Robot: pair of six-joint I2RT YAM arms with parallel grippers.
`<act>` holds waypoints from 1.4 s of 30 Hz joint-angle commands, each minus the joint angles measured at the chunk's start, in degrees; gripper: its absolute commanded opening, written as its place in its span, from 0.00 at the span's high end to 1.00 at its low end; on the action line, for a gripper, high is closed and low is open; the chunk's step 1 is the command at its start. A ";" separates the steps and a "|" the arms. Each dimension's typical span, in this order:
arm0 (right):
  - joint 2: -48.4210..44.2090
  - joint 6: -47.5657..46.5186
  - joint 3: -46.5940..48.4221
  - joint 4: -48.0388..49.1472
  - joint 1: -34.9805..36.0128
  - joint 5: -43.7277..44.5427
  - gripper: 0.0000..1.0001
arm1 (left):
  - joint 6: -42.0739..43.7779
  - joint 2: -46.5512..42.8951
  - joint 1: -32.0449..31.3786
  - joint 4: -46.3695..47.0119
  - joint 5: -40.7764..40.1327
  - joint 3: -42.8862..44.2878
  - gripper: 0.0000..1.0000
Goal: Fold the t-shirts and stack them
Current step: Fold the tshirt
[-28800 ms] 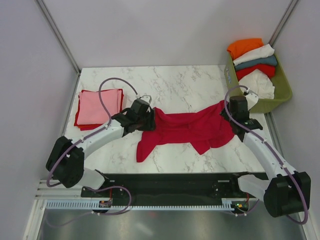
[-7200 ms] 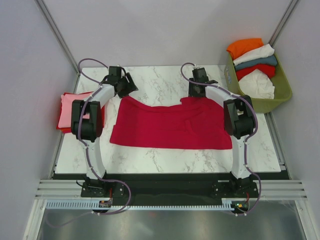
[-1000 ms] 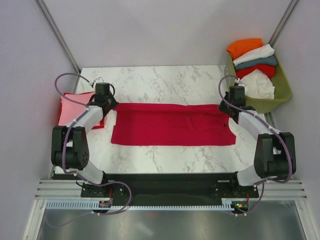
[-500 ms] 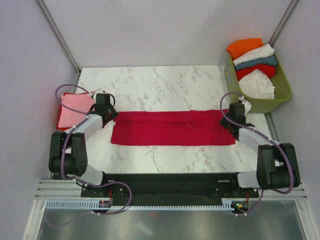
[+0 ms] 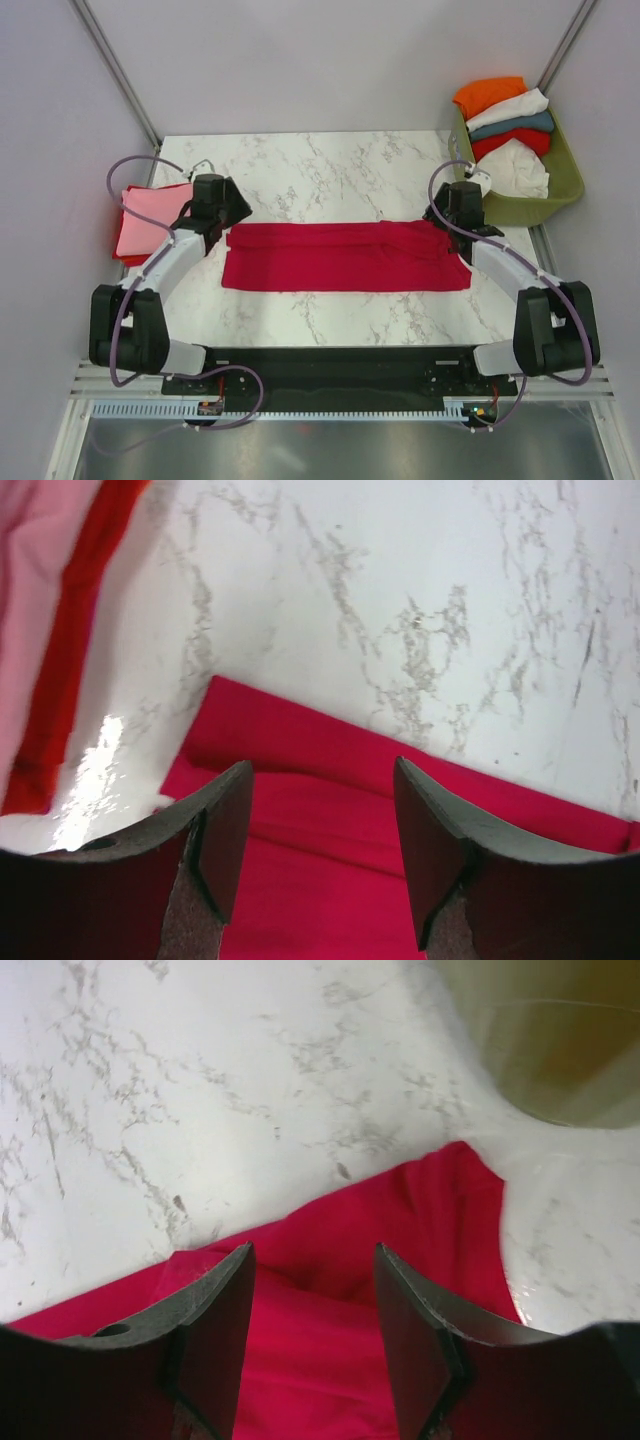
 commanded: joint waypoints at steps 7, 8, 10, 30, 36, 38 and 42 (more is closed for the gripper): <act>12.41 -3.06 9.34 -3.69 3.98 -6.58 0.43 | 0.24 8.87 -2.51 -1.61 3.72 7.41 0.35; 12.76 -2.88 9.07 -3.69 4.33 -6.84 0.43 | 0.06 9.49 -2.16 -1.96 4.15 7.50 0.35; 12.94 -2.53 7.76 -3.26 4.68 -7.89 0.44 | -0.55 10.63 -1.55 -2.05 5.21 7.33 0.37; -7.79 -2.44 -8.77 -4.84 6.09 -16.79 0.91 | -2.23 12.67 1.27 -2.14 5.56 4.96 0.39; -2.36 -4.37 -2.54 -5.36 6.18 -12.82 0.52 | -0.56 10.82 1.09 -2.06 7.14 4.52 0.39; 2.28 -4.99 1.15 -5.71 6.27 -12.82 0.50 | 0.14 9.16 0.66 -1.70 7.76 4.08 0.39; 8.35 -5.52 5.99 -6.42 7.14 -9.93 0.48 | 1.20 6.61 -1.01 -1.09 6.97 2.50 0.37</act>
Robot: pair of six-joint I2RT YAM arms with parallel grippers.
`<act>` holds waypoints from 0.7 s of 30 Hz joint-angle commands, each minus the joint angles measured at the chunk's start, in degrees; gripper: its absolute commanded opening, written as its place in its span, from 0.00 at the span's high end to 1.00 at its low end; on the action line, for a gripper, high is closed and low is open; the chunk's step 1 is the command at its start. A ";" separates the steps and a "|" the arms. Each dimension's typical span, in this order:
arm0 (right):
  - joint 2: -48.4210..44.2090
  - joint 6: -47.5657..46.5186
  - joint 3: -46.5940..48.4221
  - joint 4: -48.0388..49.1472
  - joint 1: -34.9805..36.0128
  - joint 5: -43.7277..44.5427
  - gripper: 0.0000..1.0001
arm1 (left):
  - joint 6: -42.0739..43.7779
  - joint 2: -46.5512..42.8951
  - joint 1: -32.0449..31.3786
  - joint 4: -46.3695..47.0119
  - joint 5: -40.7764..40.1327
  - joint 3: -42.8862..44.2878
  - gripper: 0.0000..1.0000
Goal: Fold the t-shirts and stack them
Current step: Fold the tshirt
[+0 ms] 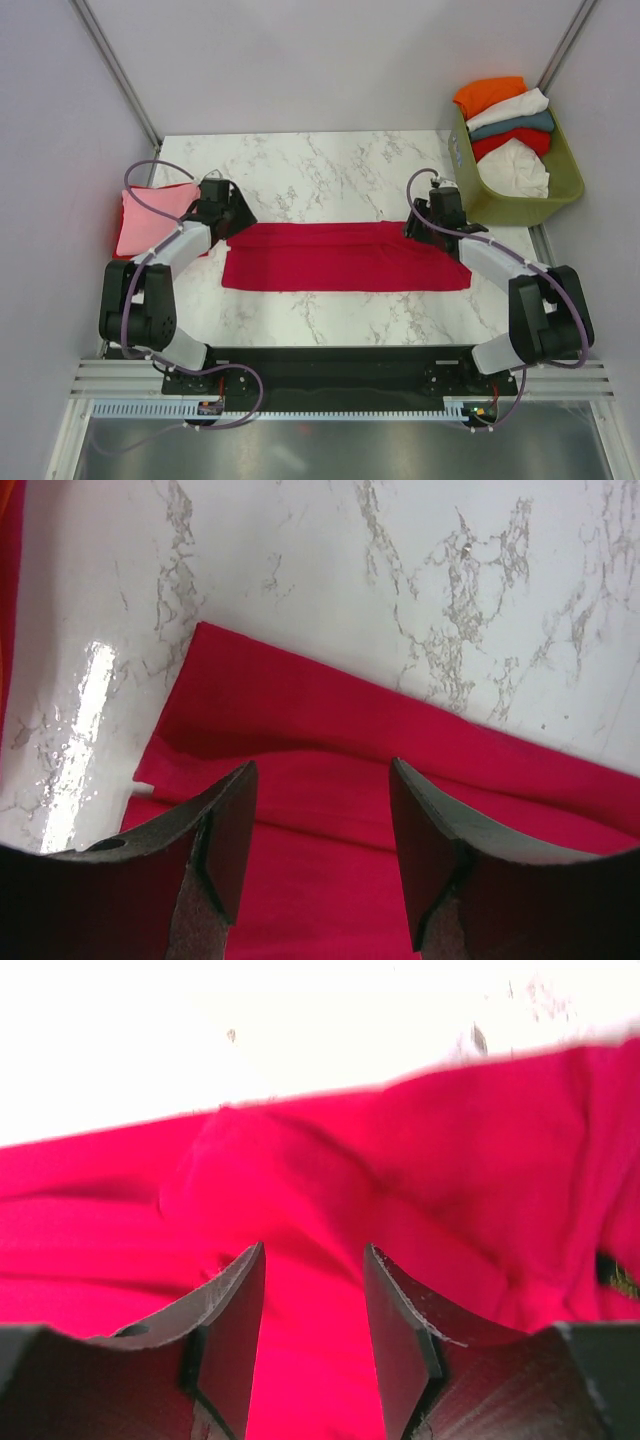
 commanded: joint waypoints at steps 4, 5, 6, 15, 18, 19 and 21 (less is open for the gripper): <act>6.99 -1.91 7.27 0.25 1.55 4.69 0.48 | 2.27 -4.77 -1.63 1.49 0.24 -1.38 0.37; 8.56 -2.09 7.80 0.16 1.82 5.21 0.48 | 2.27 -4.77 -1.63 1.49 0.32 -1.46 0.37; 9.27 -2.18 8.24 -0.01 1.99 5.30 0.48 | 2.36 -4.68 -1.89 1.49 0.41 -1.29 0.37; 13.50 -2.97 10.01 -0.28 3.31 7.24 0.70 | 2.71 -5.74 -2.25 1.76 0.24 -1.37 0.38; 11.05 -2.53 8.69 -0.10 3.84 7.06 0.97 | 2.80 -6.53 -2.25 1.84 0.33 -1.64 0.38; 10.08 -2.44 7.47 -0.02 4.10 6.28 1.00 | 2.80 -6.79 -2.42 1.76 0.33 -1.73 0.38; 7.09 -2.27 5.97 0.51 4.89 4.61 1.00 | 2.98 -7.23 -2.60 1.76 0.41 -1.82 0.38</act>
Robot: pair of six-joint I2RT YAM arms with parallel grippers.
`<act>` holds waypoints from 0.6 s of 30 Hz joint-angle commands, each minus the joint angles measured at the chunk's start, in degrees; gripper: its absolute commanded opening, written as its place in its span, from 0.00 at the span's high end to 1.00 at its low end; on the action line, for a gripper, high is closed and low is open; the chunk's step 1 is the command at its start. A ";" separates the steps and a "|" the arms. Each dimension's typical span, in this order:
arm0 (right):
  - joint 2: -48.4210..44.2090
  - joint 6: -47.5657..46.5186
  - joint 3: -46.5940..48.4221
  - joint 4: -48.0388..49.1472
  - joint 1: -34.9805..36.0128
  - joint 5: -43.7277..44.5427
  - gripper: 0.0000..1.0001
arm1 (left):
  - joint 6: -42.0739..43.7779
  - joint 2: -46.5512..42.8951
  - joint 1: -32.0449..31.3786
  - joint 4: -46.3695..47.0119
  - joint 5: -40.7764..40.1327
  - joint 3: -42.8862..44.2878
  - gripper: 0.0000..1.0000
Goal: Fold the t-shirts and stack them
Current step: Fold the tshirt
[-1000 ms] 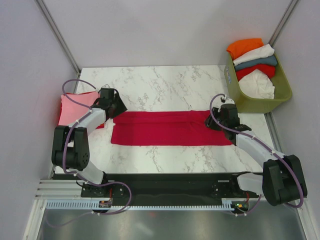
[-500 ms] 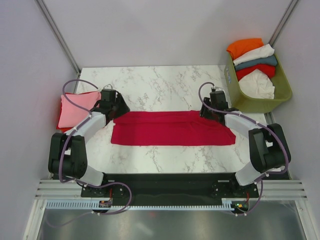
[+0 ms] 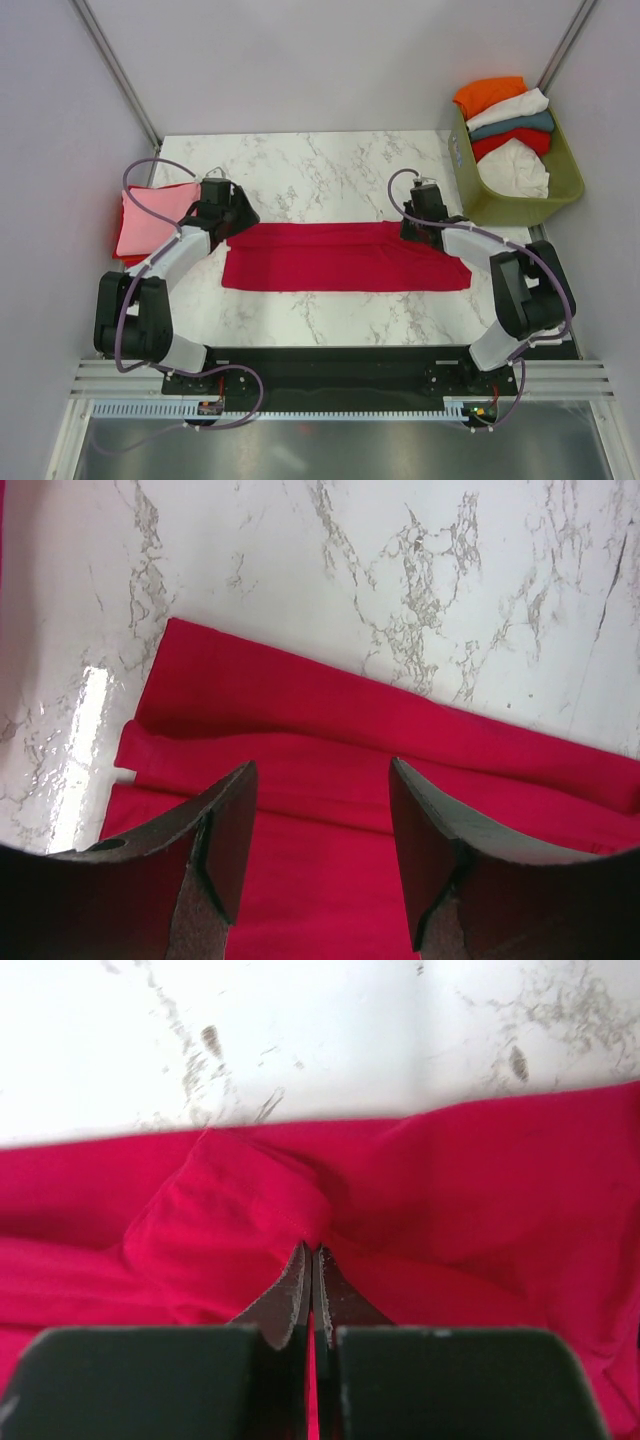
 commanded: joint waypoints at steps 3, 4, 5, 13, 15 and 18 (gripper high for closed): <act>-9.74 0.45 -5.60 0.80 2.93 -3.32 1.00 | 2.34 -2.60 -0.68 1.69 0.39 -0.31 0.38; -11.05 0.80 -6.58 0.53 3.37 -3.58 1.00 | 2.26 -2.60 -0.76 1.69 0.39 -0.31 0.38; -13.59 0.89 -7.55 0.27 4.07 -4.28 1.00 | 2.26 -2.60 -0.76 1.78 0.39 -0.39 0.38; -25.91 4.75 -20.03 -0.70 5.40 -13.51 0.65 | 2.34 -1.72 -2.17 1.69 0.66 0.22 0.38; -29.77 5.11 -21.17 -2.01 5.40 -13.52 0.53 | 2.17 -1.72 -2.69 1.69 0.57 0.40 0.38; -32.07 4.93 -19.00 -3.77 5.31 -10.45 0.46 | 1.99 -1.37 -3.66 1.69 0.48 0.83 0.38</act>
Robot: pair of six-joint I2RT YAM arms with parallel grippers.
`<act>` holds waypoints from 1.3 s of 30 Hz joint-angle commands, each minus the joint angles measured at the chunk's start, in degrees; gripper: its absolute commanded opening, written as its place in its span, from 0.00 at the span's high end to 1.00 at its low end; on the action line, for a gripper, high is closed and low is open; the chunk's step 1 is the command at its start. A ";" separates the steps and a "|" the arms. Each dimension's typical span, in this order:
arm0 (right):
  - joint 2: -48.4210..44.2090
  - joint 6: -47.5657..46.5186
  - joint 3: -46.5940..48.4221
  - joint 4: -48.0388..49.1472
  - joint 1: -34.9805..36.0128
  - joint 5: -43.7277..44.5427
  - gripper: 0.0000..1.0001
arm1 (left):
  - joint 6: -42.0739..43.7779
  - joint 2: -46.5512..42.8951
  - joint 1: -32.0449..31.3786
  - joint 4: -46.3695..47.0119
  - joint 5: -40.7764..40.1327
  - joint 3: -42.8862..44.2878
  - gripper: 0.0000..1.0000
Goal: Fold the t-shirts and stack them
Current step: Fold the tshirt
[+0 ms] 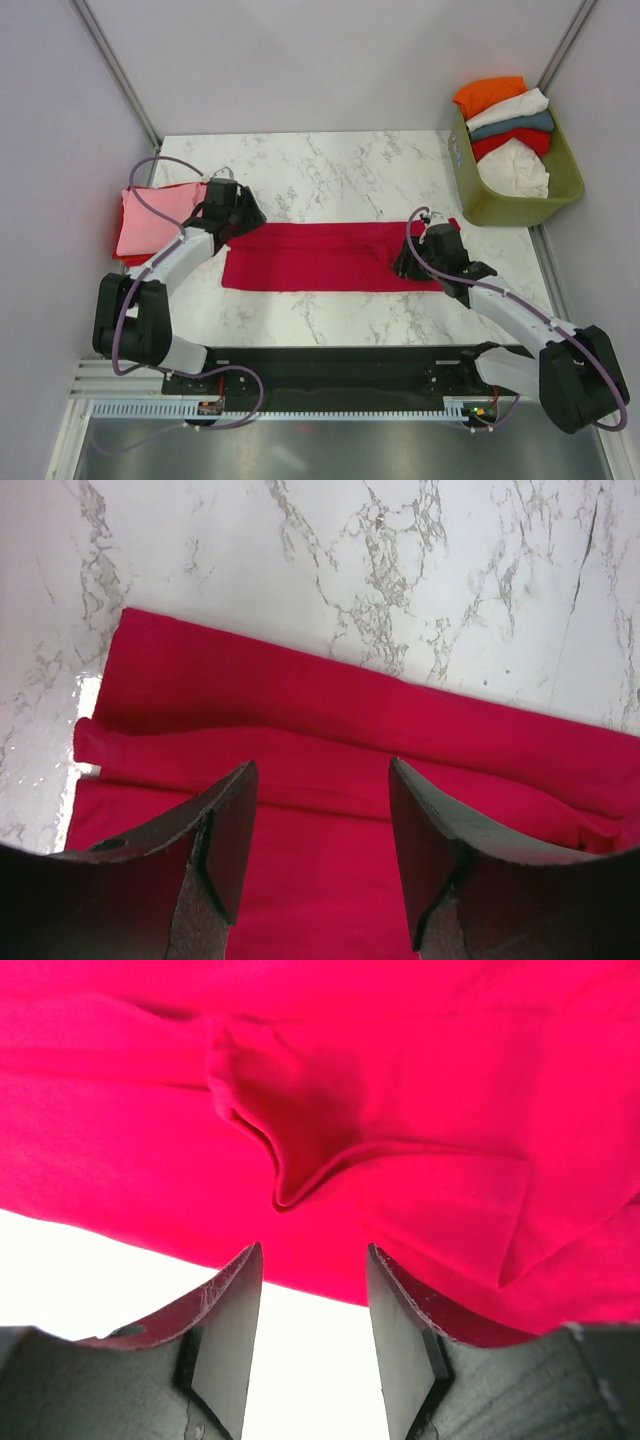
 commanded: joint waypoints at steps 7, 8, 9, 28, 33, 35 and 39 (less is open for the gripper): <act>6.58 -1.79 12.56 0.42 0.13 4.75 0.45 | 1.58 0.89 -2.08 1.41 0.20 2.00 0.38; 9.47 -1.97 13.35 1.12 0.13 3.19 0.46 | 1.75 0.98 -2.07 1.32 0.02 2.00 0.38; 10.63 -2.06 14.14 1.73 0.04 2.13 0.45 | 1.67 0.89 -2.07 0.88 -0.42 2.09 0.37; 7.13 -0.56 8.44 5.53 2.94 -23.20 0.46 | -1.06 1.15 -8.39 0.26 6.17 3.32 0.38; 1.07 -1.01 11.24 -3.26 1.45 -3.64 0.43 | -5.01 3.08 -16.13 1.57 7.48 4.64 0.38; -0.78 1.45 11.60 -5.63 -0.74 6.80 0.46 | -7.12 4.22 -19.54 2.81 8.54 5.25 0.37; 0.70 5.23 11.34 -7.49 -4.44 10.10 0.50 | -9.76 9.39 -23.86 5.18 9.95 7.53 0.37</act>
